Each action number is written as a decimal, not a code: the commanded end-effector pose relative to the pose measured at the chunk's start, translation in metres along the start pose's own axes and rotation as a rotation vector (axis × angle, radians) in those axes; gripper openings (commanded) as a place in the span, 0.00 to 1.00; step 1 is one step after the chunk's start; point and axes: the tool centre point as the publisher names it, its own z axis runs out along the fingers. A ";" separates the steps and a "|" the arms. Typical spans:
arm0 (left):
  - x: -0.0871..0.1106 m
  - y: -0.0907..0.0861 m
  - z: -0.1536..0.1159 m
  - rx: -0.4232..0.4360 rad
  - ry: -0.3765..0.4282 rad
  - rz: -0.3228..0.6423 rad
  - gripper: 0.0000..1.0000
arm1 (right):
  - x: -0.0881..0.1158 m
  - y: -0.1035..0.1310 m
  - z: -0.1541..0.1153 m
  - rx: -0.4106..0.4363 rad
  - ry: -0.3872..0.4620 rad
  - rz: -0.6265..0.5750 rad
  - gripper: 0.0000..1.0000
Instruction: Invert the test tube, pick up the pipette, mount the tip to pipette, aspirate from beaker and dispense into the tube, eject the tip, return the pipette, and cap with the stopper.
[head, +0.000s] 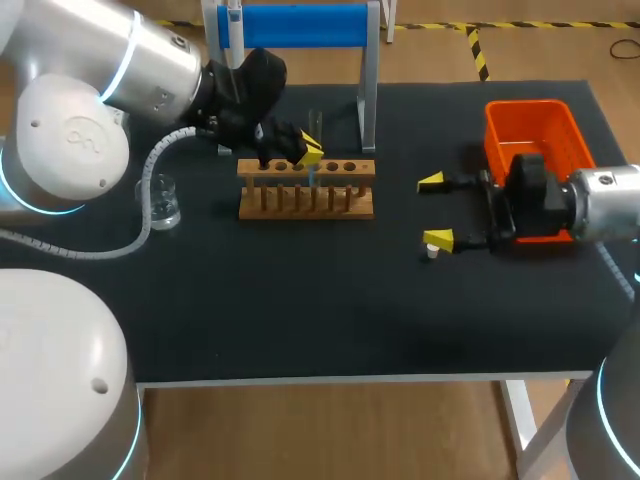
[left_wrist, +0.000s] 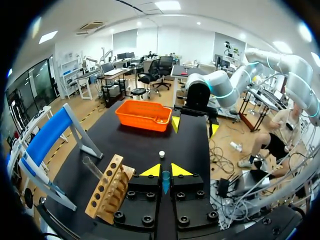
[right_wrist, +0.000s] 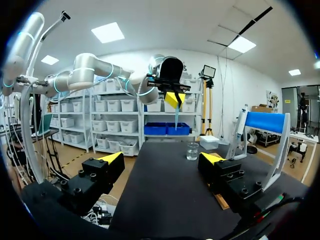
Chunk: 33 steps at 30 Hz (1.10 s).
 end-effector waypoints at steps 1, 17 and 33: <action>-0.001 -0.001 -0.001 -0.004 0.003 -0.001 0.00 | -0.007 0.004 0.017 0.001 0.004 0.012 1.00; -0.001 -0.001 -0.001 -0.004 0.003 -0.001 0.00 | -0.015 0.020 0.064 -0.048 0.022 0.013 1.00; -0.001 -0.001 -0.001 -0.004 0.003 -0.001 0.00 | -0.037 0.030 0.107 -0.043 0.043 0.045 0.91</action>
